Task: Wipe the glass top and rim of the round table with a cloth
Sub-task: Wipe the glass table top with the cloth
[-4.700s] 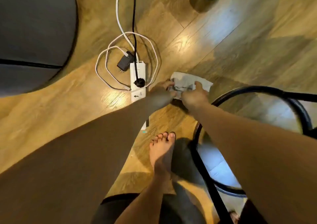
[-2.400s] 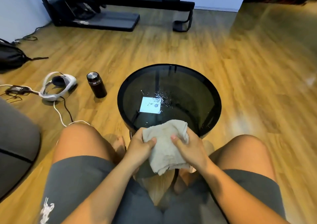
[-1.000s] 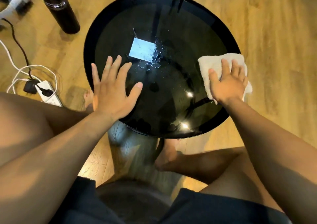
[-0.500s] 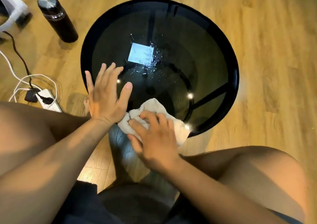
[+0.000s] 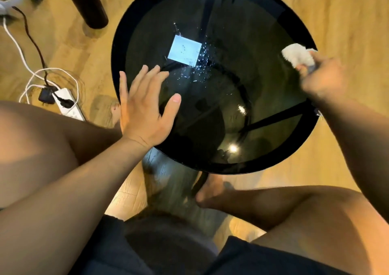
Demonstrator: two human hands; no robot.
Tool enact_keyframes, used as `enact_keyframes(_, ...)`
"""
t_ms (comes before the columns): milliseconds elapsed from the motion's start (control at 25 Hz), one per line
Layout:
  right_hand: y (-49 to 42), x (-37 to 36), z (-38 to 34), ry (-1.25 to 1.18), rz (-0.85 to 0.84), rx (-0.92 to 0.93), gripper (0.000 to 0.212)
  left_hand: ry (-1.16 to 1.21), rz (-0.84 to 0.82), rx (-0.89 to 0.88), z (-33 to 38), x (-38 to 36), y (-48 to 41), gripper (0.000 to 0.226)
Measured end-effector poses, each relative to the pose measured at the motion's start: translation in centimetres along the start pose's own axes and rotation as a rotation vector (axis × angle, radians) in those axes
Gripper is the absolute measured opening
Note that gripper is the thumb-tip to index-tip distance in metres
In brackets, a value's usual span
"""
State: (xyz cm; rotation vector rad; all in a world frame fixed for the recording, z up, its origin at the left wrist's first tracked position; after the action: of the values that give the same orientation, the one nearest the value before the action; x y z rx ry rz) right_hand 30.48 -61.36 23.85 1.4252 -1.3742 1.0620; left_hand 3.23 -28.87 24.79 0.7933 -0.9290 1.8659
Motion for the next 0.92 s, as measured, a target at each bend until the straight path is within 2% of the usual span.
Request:
enact_keyframes(80, 1.8, -0.5, -2.2, 0.02, 0.041, -0.061, 0.055, 0.004, 0.003, 0.003, -0.2, 0.1, 0.0, 0.056)
enact_keyframes(160, 6.1, -0.6, -5.2, 0.054, 0.031, -0.038, 0.049, -0.007, 0.0, 0.0, -0.1, 0.1, -0.1, 0.056)
enact_keyframes(240, 12.5, -1.5, -8.6, -0.009, 0.013, 0.059, 0.041, -0.019, -0.009, 0.003, -0.1, 0.1, -0.1, 0.056)
enact_keyframes(360, 24.3, -3.0, -16.2, -0.164, 0.001, 0.314, 0.031, 0.001, 0.002, -0.008, -0.2, 0.3, 0.2, 0.055)
enact_keyframes(480, 30.3, -3.8, -20.0, -0.221, -0.087, 0.416, 0.03, 0.054, -0.013, -0.029, 0.1, 0.6, 0.2, 0.055)
enact_keyframes(600, 28.0, -3.4, -18.2, -0.14, -0.131, 0.545, 0.028, -0.049, -0.1, -0.145, 0.4, 0.5, 0.7, 0.058)
enact_keyframes(680, 23.0, -2.7, -14.8, -0.136, -0.09, 0.444, 0.028, -0.128, -0.119, -0.193, -0.4, 0.7, 0.0, 0.059)
enact_keyframes(800, 14.2, -0.9, -8.4, 0.045, 0.013, 0.334, 0.033, -0.115, -0.129, -0.104, -2.1, 0.9, -1.3, 0.06)
enact_keyframes(920, 5.9, 1.2, -3.3, 0.136, 0.046, 0.106, 0.035, -0.058, -0.162, -0.044, -2.8, -0.2, -1.8, 0.058)
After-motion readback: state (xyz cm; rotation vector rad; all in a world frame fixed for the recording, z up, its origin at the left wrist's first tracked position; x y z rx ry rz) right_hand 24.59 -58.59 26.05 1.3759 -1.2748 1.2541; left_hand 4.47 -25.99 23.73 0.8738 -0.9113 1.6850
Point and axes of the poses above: each hand's wrist, its own y-axis away from the middle knuckle, its own x-axis out of the back of the hand, z = x × y, the point moved 6 cm from there along -y, towards the middle knuckle, and after that the axes turned 6 degrees about -x, right-handed, at the moved point
